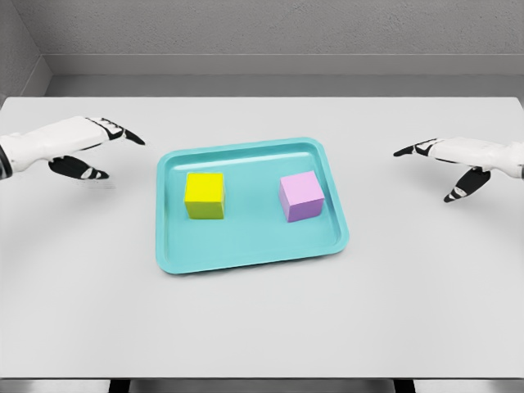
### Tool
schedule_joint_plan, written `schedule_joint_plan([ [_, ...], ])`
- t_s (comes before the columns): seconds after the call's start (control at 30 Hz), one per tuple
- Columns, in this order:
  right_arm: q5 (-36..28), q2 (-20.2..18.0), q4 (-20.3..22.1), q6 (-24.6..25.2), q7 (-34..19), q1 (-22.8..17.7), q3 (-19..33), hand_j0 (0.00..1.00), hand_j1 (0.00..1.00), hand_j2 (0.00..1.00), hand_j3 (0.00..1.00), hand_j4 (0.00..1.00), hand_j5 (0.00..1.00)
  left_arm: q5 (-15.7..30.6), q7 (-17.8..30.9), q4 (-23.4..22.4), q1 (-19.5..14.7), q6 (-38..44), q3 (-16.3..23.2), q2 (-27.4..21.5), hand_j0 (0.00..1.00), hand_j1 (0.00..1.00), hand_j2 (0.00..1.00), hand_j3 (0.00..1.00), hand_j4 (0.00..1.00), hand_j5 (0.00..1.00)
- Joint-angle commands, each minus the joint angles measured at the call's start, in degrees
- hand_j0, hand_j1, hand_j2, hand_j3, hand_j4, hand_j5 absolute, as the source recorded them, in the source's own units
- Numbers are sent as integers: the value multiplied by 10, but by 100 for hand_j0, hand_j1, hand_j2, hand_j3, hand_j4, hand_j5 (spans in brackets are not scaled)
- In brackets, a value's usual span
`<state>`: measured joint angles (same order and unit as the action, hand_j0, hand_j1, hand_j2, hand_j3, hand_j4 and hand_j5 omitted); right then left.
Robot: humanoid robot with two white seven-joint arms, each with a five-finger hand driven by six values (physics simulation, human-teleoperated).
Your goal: Push two cubes
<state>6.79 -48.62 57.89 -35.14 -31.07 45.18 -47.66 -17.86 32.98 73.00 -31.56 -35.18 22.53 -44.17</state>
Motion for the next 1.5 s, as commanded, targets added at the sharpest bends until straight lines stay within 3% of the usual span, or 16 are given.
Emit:
schedule_joint_plan([
  [0.0,-3,0,0,1,3,0,-1,100,100,100,100,100,100,-6,20,65,4,2,-20,-24,75,75,75,75,75,75],
  [0.1,-4,-1,-1,1,5,1,-2,100,100,100,100,100,100,-53,20,143,47,2,-30,-25,74,74,74,74,74,74],
  [0.23,-3,-6,2,1,4,3,-2,100,100,100,100,100,100,-60,20,166,47,2,-57,-43,74,74,74,74,74,74],
  [0.5,-2,8,8,1,4,10,-12,99,99,99,99,99,99,-65,20,169,53,2,-55,-40,74,74,74,74,74,74],
  [0.53,-1,8,9,1,3,11,-17,91,91,91,91,91,91,-70,20,169,52,2,-55,-36,72,72,72,72,72,72],
  [0.7,2,7,21,1,-5,11,-22,30,30,30,30,30,30,-103,20,163,53,2,-49,17,70,70,70,70,70,70],
  [0.8,2,10,35,1,-39,11,-28,15,15,15,15,15,15,-107,20,159,60,2,-49,20,67,67,67,67,67,67],
  [0.9,2,21,35,1,-39,12,-28,13,13,13,13,13,13,-106,20,153,62,2,-49,22,67,67,67,67,67,67],
  [0.97,16,21,60,1,-39,14,-28,12,12,12,12,12,12,-106,20,151,63,2,-48,22,67,67,67,67,67,67],
  [1.17,73,43,70,1,-39,24,-30,12,12,12,12,12,12,-107,20,81,58,2,-49,45,68,68,68,68,68,68],
  [1.47,89,67,82,1,-39,85,-104,13,13,13,13,13,13,-107,20,77,58,2,-48,54,67,67,67,67,67,67],
])
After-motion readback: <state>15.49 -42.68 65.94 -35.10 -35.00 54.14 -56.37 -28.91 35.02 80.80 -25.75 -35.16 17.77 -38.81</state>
